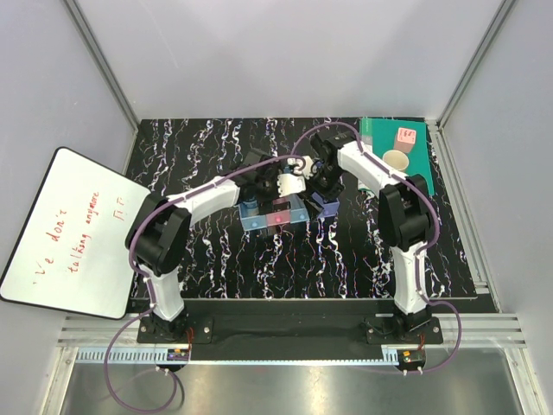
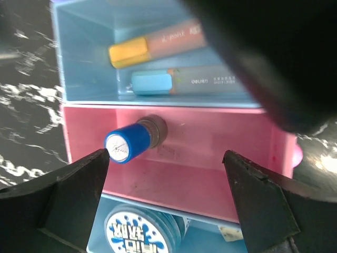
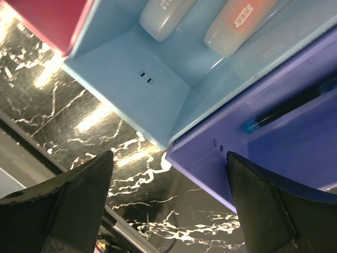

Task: Sort the stationery into containers
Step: Move the storage box to the center of the board.

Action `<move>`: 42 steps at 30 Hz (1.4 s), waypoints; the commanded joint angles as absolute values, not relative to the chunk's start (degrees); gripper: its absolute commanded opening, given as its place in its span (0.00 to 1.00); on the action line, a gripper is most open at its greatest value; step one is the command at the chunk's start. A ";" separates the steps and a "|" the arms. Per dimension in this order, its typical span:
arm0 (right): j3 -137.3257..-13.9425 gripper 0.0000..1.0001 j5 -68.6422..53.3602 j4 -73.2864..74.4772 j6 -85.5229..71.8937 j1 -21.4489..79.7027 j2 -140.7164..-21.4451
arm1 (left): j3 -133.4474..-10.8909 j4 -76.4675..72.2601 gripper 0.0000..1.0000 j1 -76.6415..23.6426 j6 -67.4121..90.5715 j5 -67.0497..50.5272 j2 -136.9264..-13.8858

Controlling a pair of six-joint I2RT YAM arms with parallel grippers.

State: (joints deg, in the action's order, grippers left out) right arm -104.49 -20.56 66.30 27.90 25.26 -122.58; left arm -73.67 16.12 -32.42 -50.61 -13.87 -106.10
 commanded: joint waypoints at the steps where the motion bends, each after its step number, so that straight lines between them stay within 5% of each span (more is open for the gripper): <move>1: -102.75 0.95 -21.71 67.41 27.60 26.72 -116.20 | -71.72 23.29 0.98 -33.31 -49.57 -16.09 -105.65; 27: -86.93 0.95 -25.40 66.62 23.03 28.83 -105.12 | -75.76 17.14 0.98 -33.22 -51.77 -6.68 -108.63; 42: -87.80 0.96 -23.20 65.48 22.59 29.00 -105.91 | -76.29 11.95 0.98 -33.22 -46.15 -11.95 -102.48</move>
State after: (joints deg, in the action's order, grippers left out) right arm -86.54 -20.75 63.64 20.23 27.27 -109.67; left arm -74.59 16.60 -33.80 -50.76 -12.43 -106.61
